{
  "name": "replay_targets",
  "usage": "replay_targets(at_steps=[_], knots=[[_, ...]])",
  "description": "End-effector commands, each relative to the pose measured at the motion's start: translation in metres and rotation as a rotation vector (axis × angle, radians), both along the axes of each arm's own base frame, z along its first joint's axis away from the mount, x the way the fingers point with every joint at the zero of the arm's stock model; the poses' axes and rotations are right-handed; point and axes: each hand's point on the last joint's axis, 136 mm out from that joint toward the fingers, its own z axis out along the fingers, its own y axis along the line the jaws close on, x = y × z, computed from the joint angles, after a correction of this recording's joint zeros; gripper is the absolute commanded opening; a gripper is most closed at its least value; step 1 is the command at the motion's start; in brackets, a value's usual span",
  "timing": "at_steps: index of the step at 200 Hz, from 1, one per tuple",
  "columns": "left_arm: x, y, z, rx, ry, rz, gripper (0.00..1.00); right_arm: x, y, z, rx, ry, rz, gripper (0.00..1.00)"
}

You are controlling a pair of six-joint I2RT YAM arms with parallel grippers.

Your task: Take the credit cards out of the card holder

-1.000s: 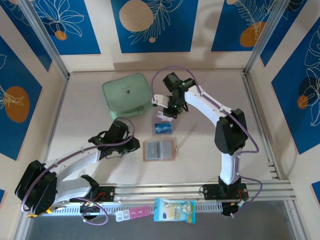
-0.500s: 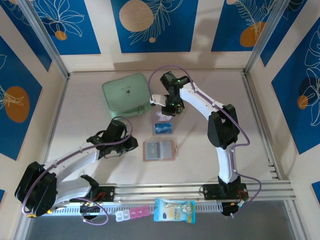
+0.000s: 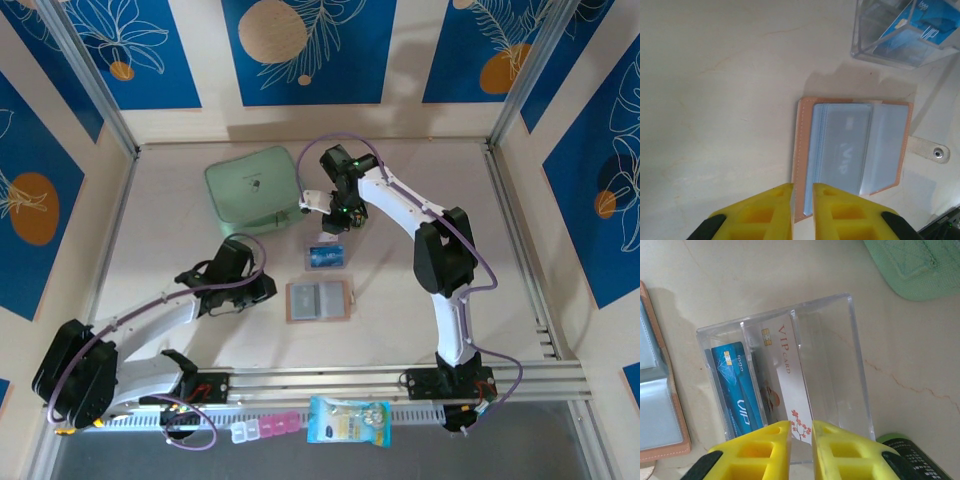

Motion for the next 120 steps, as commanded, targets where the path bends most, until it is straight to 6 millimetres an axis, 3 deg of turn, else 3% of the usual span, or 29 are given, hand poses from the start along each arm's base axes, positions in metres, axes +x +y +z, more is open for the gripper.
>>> replay_targets(at_steps=[1,53,120], knots=[[-0.002,-0.003,-0.005,-0.019,0.019,-0.023,0.16,-0.005,0.005,0.017,0.052,-0.007,-0.019,0.18],[0.004,-0.015,-0.004,-0.067,0.020,-0.043,0.15,-0.020,0.016,0.034,0.159,0.031,-0.155,0.17],[0.011,-0.033,-0.010,-0.121,0.041,-0.069,0.14,-0.050,0.028,0.046,0.350,0.203,-0.520,0.15]])
